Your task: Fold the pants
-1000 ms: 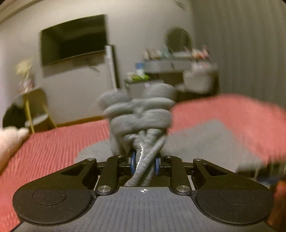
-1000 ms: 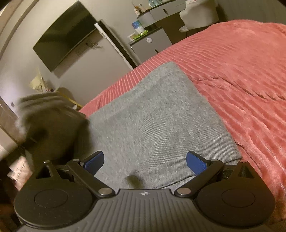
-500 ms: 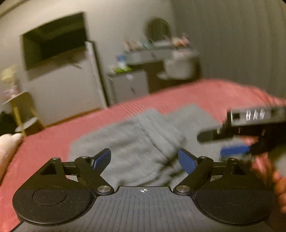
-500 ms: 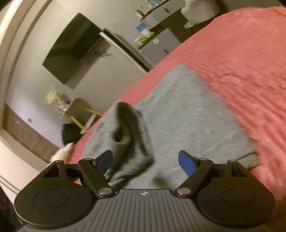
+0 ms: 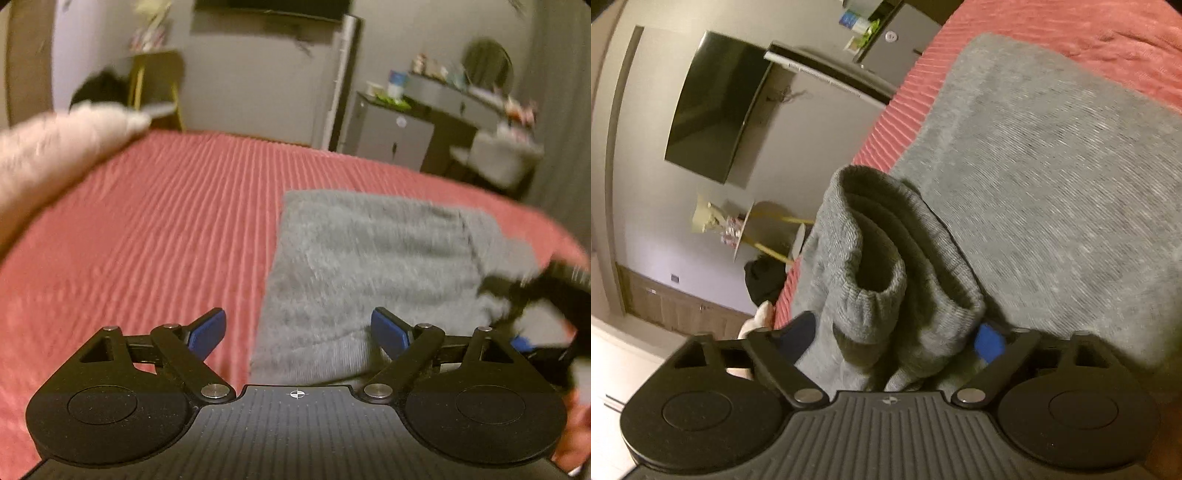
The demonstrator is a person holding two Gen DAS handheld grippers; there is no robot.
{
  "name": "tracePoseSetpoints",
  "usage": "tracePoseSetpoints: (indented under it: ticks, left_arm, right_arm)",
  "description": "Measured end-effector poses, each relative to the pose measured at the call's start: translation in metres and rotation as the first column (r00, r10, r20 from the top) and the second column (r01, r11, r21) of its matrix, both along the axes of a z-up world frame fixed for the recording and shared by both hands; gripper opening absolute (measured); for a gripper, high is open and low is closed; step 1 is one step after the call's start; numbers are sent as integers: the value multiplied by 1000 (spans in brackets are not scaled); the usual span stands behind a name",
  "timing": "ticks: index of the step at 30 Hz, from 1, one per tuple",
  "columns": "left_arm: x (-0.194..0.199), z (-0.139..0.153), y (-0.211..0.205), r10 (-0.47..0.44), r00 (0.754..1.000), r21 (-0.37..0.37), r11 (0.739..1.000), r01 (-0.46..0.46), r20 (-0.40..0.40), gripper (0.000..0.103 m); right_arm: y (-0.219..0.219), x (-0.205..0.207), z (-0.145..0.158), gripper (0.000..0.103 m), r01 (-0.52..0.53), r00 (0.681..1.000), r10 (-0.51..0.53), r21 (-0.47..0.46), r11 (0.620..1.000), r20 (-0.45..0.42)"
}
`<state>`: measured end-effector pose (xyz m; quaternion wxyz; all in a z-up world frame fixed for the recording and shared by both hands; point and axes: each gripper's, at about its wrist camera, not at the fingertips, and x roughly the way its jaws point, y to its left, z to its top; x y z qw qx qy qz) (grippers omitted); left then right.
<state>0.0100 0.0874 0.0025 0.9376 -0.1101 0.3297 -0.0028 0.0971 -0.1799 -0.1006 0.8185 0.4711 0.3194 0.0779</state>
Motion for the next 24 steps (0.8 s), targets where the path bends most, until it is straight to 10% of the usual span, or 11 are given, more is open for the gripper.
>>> tracePoseSetpoints:
  ticks: [10, 13, 24]
  left_arm:
    - [17, -8, 5, -40, 999, -121, 992, 36, -30, 91]
    - [9, -5, -4, -116, 993, -74, 991, 116, -4, 91]
    - [2, -9, -35, -257, 966, 72, 964, 255, 16, 87]
  right_arm:
    - [20, 28, -7, 92, -64, 998, 64, 13, 998, -8]
    - [31, 33, 1, 50, -54, 998, 52, -77, 996, -31]
    - [39, 9, 90, 47, -24, 975, 68, -203, 979, 213]
